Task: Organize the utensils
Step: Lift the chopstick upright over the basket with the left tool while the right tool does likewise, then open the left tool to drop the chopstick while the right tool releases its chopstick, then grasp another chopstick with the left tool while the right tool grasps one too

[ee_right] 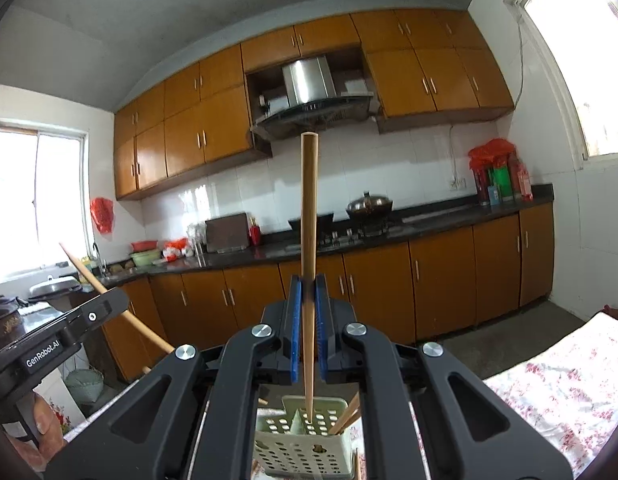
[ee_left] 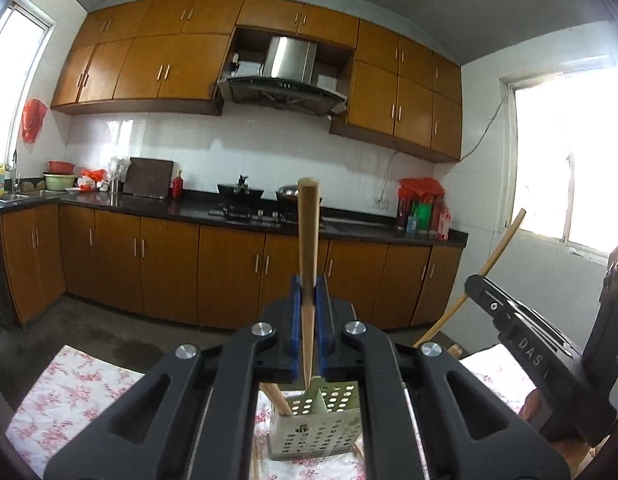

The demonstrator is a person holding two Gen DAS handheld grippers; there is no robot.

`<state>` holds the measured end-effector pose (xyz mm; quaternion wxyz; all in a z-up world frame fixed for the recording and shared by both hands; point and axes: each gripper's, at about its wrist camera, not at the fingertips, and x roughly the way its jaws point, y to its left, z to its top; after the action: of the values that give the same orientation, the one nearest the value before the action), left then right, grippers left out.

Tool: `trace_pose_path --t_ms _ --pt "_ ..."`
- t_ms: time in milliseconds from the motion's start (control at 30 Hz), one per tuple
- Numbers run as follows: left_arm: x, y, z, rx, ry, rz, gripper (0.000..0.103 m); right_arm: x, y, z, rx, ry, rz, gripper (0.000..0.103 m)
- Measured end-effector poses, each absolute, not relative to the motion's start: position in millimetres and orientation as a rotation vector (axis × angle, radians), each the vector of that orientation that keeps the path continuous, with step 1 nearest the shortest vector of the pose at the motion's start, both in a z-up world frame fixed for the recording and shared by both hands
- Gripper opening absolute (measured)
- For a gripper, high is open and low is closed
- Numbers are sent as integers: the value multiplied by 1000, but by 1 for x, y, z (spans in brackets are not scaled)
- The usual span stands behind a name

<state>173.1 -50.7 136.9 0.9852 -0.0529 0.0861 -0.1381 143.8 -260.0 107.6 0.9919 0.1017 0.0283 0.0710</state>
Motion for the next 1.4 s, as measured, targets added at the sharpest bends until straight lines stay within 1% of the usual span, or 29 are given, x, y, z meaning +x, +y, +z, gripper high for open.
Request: trace_pose_path --t_ms 200,333,400,433,467,533,600,700,767,833,900,967,1033,1067,1100,1167,1233,1367,1400 --pt "200 -56 98 -95 270 -284 8 163 -258 82 192 157 139 8" --pt "206 -53 86 -100 303 -290 9 164 -257 76 192 195 149 8" --pt "204 -51 84 -103 303 -291 11 162 -256 77 190 204 151 8" --pt "204 -50 85 -103 303 -290 14 162 -256 78 191 207 153 9" --pt "203 -48 85 -104 302 -288 19 160 -258 80 195 209 154 11" --pt "199 -44 89 -115 290 -289 25 154 -261 84 204 204 153 28" --pt "191 -40 94 -123 277 -289 26 151 -263 89 206 191 149 31" --pt "174 -30 103 -142 250 -285 28 133 -269 98 206 159 140 31" --pt "161 -18 108 -158 234 -277 31 117 -279 102 210 143 120 31" --pt "145 -3 108 -164 236 -250 33 103 -289 96 198 159 84 31" --pt "134 13 99 -160 256 -215 34 98 -297 80 178 216 47 31" --pt "128 25 82 -147 304 -175 34 103 -303 52 170 336 23 31" --pt "129 34 54 -127 392 -142 34 113 -304 18 169 482 37 30" --pt "133 37 34 -112 463 -127 34 120 -303 -7 167 582 44 29" --pt "134 40 21 -103 506 -121 34 124 -300 -24 167 645 59 24" --pt "137 42 -11 -89 610 -122 31 131 -291 -58 158 757 82 22" --pt "140 40 -33 -86 680 -132 29 136 -282 -81 141 827 77 22" --pt "144 35 -65 -105 781 -162 29 142 -273 -104 126 897 70 22" --pt "144 34 -71 -112 800 -174 29 143 -271 -108 119 903 67 19"
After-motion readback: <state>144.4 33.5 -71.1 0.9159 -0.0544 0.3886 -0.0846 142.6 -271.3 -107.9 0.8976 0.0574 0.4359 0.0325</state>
